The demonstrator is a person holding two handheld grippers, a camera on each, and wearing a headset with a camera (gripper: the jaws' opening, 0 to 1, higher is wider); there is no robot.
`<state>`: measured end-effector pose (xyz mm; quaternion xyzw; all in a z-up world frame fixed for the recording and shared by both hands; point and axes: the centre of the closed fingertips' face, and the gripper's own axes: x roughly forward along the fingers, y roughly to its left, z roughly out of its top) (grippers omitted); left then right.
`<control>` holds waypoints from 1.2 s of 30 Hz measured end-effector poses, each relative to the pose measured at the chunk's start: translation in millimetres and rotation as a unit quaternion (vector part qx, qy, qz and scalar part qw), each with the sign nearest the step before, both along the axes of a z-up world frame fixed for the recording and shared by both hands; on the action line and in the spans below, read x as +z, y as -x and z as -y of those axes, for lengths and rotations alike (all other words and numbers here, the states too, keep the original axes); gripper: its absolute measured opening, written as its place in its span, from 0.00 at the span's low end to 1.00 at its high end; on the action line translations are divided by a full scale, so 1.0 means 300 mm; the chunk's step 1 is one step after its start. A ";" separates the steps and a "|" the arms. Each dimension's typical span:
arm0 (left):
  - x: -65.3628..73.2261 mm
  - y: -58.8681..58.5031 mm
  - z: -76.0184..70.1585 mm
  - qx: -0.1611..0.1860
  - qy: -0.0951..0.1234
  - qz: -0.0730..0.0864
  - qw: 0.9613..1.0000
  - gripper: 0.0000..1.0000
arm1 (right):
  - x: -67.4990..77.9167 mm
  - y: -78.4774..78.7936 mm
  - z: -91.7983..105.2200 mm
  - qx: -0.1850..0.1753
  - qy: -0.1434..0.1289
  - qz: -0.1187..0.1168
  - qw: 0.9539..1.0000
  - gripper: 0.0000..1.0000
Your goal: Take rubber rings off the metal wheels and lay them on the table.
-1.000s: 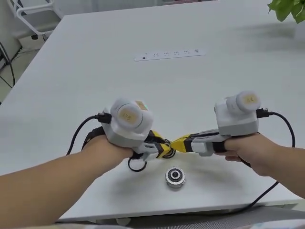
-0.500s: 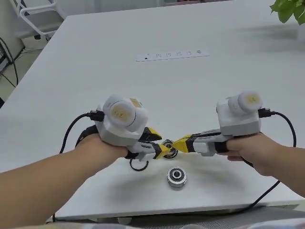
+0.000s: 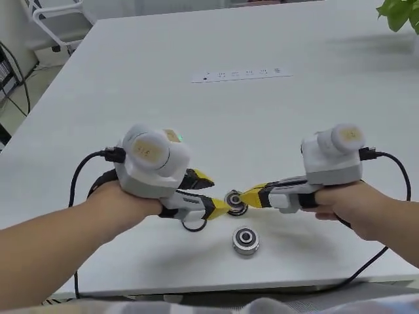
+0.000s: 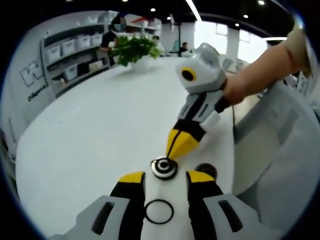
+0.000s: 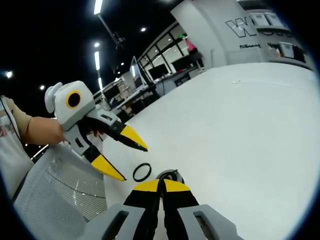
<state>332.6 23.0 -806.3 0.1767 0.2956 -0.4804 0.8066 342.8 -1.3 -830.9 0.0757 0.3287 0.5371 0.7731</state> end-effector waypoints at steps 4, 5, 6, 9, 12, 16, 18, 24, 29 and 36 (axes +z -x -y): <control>0.008 0.004 -0.012 0.002 0.002 0.001 1.000 0.34 | 0.000 0.002 -0.003 0.002 -0.001 -0.001 1.000 0.00; 0.009 0.007 -0.016 0.002 0.002 0.002 1.000 0.34 | 0.000 0.003 -0.003 0.002 -0.001 -0.002 1.000 0.00; 0.011 0.008 -0.020 0.002 0.002 0.002 1.000 0.34 | 0.000 0.003 -0.004 0.002 -0.001 -0.002 1.000 0.00; 0.017 0.011 -0.032 0.003 0.002 0.004 1.000 0.35 | 0.001 0.005 -0.005 0.003 -0.003 -0.004 1.000 0.00; 0.024 0.011 -0.041 0.006 0.004 0.005 1.000 0.35 | 0.003 0.007 -0.008 0.003 -0.005 -0.005 1.000 0.00; 0.028 0.013 -0.053 0.009 0.005 0.005 1.000 0.35 | 0.007 0.009 -0.010 0.003 -0.009 -0.008 1.000 0.00; 0.028 0.013 -0.059 0.010 0.004 0.006 1.000 0.35 | 0.009 0.012 -0.012 0.003 -0.011 -0.010 1.000 0.00; 0.036 0.012 -0.071 0.014 0.006 0.007 1.000 0.36 | 0.021 0.027 -0.022 0.005 -0.016 -0.013 1.000 0.00; 0.038 0.014 -0.084 0.015 0.004 0.008 1.000 0.36 | 0.038 0.033 -0.032 0.005 -0.025 -0.016 1.000 0.00; 0.044 0.023 -0.103 0.016 0.002 0.010 1.000 0.37 | 0.093 0.023 -0.050 -0.002 -0.052 -0.017 0.999 0.00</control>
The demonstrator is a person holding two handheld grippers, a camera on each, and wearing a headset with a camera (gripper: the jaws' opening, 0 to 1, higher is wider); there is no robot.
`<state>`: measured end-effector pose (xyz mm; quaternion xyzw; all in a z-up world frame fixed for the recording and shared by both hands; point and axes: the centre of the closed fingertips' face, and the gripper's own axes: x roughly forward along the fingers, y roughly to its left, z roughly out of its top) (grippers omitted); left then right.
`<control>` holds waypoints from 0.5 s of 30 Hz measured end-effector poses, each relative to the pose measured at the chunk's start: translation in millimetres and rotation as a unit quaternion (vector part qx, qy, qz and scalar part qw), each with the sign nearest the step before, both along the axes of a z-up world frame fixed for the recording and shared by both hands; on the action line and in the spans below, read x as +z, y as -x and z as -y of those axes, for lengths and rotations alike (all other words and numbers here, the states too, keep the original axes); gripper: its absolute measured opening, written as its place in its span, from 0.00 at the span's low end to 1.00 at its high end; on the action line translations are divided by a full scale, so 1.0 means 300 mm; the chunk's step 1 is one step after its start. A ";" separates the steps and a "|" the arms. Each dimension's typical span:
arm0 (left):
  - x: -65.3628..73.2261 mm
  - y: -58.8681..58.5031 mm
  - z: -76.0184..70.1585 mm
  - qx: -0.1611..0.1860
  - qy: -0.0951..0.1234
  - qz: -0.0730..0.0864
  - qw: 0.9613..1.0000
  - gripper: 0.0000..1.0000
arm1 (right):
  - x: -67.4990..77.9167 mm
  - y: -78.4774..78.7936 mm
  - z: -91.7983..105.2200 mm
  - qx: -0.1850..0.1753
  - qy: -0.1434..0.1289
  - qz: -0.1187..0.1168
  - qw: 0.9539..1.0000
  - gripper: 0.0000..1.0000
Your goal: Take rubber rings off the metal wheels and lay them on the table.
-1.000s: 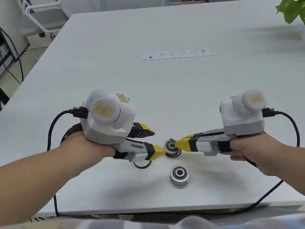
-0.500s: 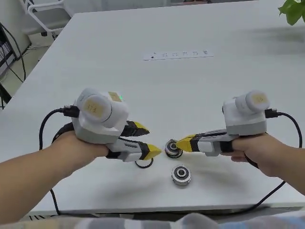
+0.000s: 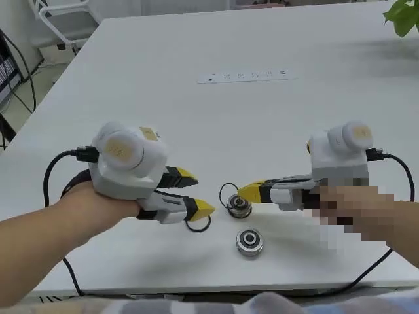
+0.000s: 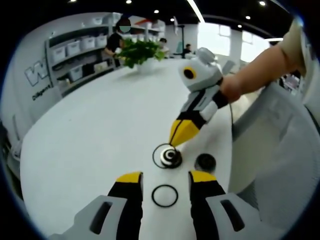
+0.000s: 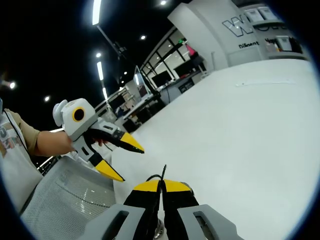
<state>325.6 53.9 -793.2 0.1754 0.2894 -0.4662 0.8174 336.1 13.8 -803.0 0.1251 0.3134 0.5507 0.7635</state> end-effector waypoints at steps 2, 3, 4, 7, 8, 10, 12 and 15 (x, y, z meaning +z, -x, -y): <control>0.006 0.003 -0.004 0.001 0.001 0.001 1.000 0.38 | 0.006 0.002 -0.005 0.002 -0.003 0.000 1.000 0.00; 0.010 0.006 -0.007 0.002 0.002 0.002 1.000 0.38 | 0.008 0.004 -0.007 0.002 -0.004 -0.001 1.000 0.00; 0.012 0.010 -0.009 0.002 0.002 0.003 1.000 0.38 | 0.011 0.007 -0.011 0.004 -0.006 -0.002 1.000 0.00; 0.017 0.020 -0.021 0.002 0.001 0.004 1.000 0.39 | 0.015 0.013 -0.021 0.008 -0.008 -0.004 1.000 0.00; 0.017 0.022 -0.025 0.002 0.001 0.004 1.000 0.39 | 0.017 0.016 -0.026 0.010 -0.008 -0.005 1.000 0.00; 0.017 0.023 -0.038 0.004 0.001 0.005 1.000 0.40 | 0.019 0.019 -0.034 0.013 -0.009 -0.005 1.000 0.00; 0.019 0.028 -0.050 0.006 0.003 0.003 1.000 0.40 | 0.020 0.020 -0.043 0.016 -0.009 -0.007 1.000 0.00; 0.020 0.027 -0.072 0.010 0.003 0.003 1.000 0.42 | 0.024 0.021 -0.055 0.020 -0.008 -0.007 1.000 0.00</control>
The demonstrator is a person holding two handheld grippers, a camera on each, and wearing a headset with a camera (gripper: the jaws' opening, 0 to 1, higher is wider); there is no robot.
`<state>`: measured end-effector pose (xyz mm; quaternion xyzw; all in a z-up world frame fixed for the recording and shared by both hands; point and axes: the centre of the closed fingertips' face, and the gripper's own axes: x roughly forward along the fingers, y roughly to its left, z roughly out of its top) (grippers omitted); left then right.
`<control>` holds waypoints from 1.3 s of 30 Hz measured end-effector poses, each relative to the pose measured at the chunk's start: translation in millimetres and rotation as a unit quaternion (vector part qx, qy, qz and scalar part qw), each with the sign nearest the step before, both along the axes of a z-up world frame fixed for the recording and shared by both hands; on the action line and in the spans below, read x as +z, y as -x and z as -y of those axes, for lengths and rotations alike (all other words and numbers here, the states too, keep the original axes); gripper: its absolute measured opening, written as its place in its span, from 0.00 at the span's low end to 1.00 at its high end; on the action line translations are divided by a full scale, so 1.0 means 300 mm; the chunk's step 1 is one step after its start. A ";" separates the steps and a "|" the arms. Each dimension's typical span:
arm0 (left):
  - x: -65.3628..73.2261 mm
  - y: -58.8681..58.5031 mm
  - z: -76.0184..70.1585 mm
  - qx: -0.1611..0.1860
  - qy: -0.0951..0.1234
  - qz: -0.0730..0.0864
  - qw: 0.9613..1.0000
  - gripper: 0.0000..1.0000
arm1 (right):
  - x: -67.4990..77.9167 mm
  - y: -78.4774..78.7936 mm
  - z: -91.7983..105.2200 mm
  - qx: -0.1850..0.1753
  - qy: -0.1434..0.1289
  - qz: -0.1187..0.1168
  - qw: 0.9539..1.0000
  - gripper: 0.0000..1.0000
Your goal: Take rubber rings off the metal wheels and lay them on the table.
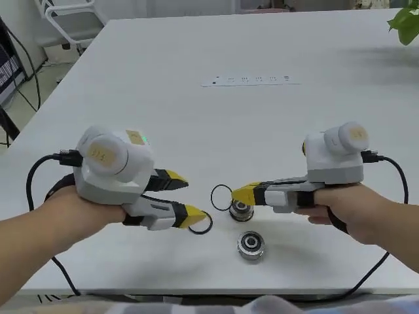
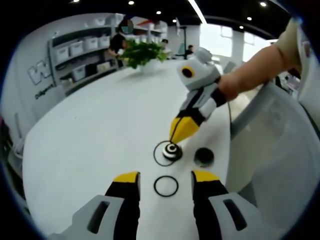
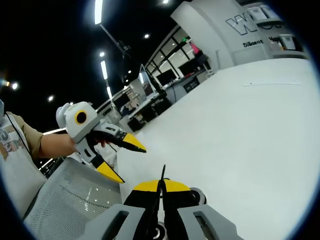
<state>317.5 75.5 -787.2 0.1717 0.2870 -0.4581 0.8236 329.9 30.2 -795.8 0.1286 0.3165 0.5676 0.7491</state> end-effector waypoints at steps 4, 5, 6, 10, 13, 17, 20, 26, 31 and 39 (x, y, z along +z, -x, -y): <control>0.004 0.005 -0.026 0.005 0.001 0.001 1.000 0.43 | 0.006 0.000 -0.019 0.005 -0.002 -0.001 1.000 0.00; 0.004 0.006 -0.031 0.007 0.002 0.000 1.000 0.43 | 0.006 0.001 -0.023 0.007 -0.001 -0.001 1.000 0.00; 0.005 0.010 -0.036 0.008 0.002 0.000 1.000 0.43 | 0.006 0.003 -0.030 0.011 -0.001 -0.002 1.000 0.00; 0.007 0.019 -0.055 0.011 -0.002 0.003 1.000 0.45 | 0.001 0.008 -0.049 0.018 0.000 -0.004 1.000 0.00; 0.010 0.025 -0.069 0.017 0.001 0.001 1.000 0.46 | -0.004 0.014 -0.060 0.022 0.001 -0.006 1.000 0.00; 0.007 0.033 -0.087 0.022 0.003 -0.001 1.000 0.47 | -0.017 0.026 -0.082 0.029 0.004 -0.015 0.999 0.00; 0.005 0.043 -0.094 0.025 0.005 -0.002 1.000 0.49 | -0.026 0.026 -0.089 0.034 0.005 -0.020 0.999 0.00; 0.007 0.057 -0.117 0.032 0.008 -0.002 0.999 0.51 | -0.052 0.027 -0.106 0.041 0.012 -0.028 0.999 0.00; 0.008 0.067 -0.132 0.038 0.009 -0.003 0.999 0.51 | -0.073 0.031 -0.124 0.045 0.014 -0.038 0.998 0.00; 0.009 0.078 -0.149 0.043 0.008 -0.005 0.999 0.51 | -0.103 0.043 -0.131 0.049 0.028 -0.050 0.997 0.00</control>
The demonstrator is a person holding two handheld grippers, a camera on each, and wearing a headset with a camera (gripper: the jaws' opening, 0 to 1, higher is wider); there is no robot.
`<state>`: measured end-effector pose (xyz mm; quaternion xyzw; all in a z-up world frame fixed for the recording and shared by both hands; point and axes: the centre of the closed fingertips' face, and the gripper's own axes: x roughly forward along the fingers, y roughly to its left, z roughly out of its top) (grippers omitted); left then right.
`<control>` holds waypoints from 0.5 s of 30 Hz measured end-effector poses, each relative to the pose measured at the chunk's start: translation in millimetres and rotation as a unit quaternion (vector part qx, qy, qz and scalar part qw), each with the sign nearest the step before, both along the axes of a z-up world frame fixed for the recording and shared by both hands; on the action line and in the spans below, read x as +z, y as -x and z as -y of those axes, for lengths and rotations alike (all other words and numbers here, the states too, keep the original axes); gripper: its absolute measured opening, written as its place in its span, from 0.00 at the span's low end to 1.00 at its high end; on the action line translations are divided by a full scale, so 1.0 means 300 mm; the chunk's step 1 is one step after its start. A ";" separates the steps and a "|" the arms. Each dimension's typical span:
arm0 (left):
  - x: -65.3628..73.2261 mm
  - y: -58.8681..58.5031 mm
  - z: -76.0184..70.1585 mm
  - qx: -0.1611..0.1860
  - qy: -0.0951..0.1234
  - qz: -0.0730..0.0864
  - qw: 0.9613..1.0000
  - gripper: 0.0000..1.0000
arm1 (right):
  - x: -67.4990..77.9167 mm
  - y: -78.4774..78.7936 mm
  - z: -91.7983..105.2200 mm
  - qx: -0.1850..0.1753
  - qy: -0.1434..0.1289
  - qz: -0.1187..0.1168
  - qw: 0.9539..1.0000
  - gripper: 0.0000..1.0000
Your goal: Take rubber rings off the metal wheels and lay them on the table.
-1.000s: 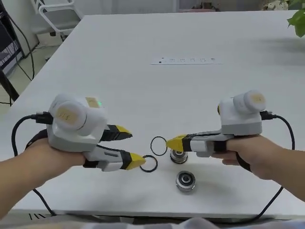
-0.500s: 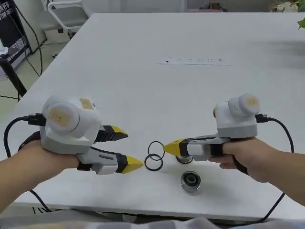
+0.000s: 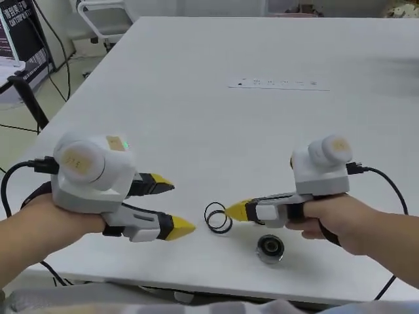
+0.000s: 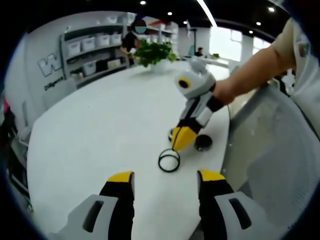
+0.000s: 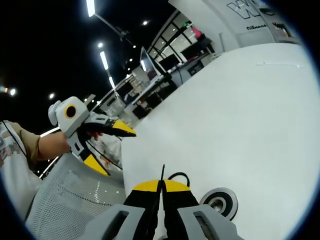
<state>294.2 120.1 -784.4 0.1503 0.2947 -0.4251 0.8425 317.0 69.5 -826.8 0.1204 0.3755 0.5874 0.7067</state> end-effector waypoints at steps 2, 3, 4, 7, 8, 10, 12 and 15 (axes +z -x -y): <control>0.000 0.001 -0.001 0.001 0.001 -0.001 1.000 0.51 | -0.010 -0.002 0.001 -0.002 0.005 -0.001 1.000 0.00; -0.001 0.001 -0.002 0.001 0.001 -0.001 1.000 0.51 | -0.013 -0.002 0.002 -0.002 0.007 -0.001 1.000 0.00; -0.002 0.001 -0.004 0.002 0.001 -0.001 1.000 0.51 | -0.018 -0.003 0.002 -0.003 0.010 -0.001 1.000 0.00; -0.004 0.004 -0.002 0.001 0.000 -0.002 1.000 0.51 | -0.028 -0.004 0.006 -0.005 0.018 0.000 1.000 0.00; -0.005 0.005 -0.001 0.001 -0.001 -0.002 1.000 0.51 | -0.033 -0.006 0.008 -0.007 0.021 0.002 1.000 0.00; -0.005 0.007 0.002 0.001 -0.001 -0.003 1.000 0.51 | -0.041 -0.012 0.013 -0.009 0.028 0.008 1.000 0.00; -0.006 0.007 0.003 0.001 -0.001 -0.003 1.000 0.51 | -0.046 -0.015 0.018 -0.012 0.033 0.011 0.999 0.00; -0.007 0.008 0.004 0.000 -0.001 -0.004 1.000 0.51 | -0.047 -0.019 0.021 -0.016 0.036 0.016 0.999 0.01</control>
